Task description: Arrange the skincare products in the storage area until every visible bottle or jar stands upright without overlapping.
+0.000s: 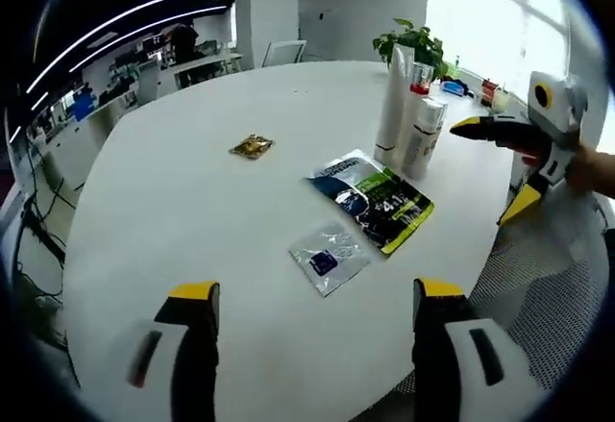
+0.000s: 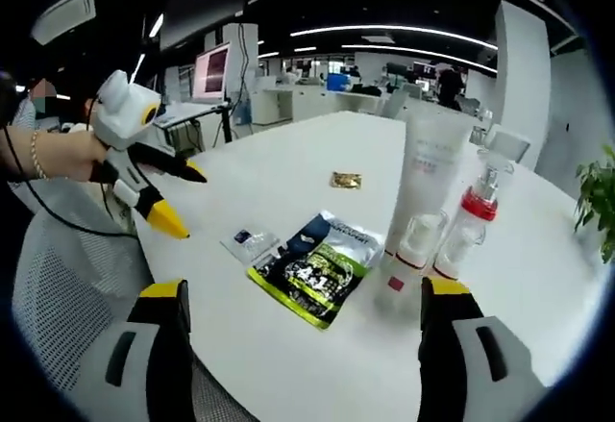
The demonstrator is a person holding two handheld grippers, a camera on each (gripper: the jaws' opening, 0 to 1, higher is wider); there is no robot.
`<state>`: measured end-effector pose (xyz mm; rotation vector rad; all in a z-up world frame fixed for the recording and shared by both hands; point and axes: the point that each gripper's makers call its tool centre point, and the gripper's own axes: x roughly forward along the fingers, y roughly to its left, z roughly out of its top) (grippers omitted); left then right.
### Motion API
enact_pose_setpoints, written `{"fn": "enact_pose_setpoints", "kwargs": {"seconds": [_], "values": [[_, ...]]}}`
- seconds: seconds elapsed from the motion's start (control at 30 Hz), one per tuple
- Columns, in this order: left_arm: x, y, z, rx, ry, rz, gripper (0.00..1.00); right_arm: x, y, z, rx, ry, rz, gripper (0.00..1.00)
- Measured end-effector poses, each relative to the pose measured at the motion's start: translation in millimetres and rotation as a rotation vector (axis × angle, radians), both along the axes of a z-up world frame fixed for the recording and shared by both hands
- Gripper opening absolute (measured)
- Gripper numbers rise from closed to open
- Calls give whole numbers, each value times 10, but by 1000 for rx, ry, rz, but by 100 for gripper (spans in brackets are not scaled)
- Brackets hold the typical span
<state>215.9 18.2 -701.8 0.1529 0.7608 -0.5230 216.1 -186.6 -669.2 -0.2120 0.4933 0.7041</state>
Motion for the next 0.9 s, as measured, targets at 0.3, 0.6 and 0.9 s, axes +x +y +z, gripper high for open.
{"fn": "enact_pose_setpoints", "kwargs": {"seconds": [0.3,0.6,0.9], "values": [[-67,117,72,-47,7,35,91,9,-245,97,32,5,-73,99],[-137,233,122,-80,4,65,99,-12,-380,57,45,21,-111,99],[-224,244,40,-67,27,83,99,-20,-413,10,9,19,-110,99]]}}
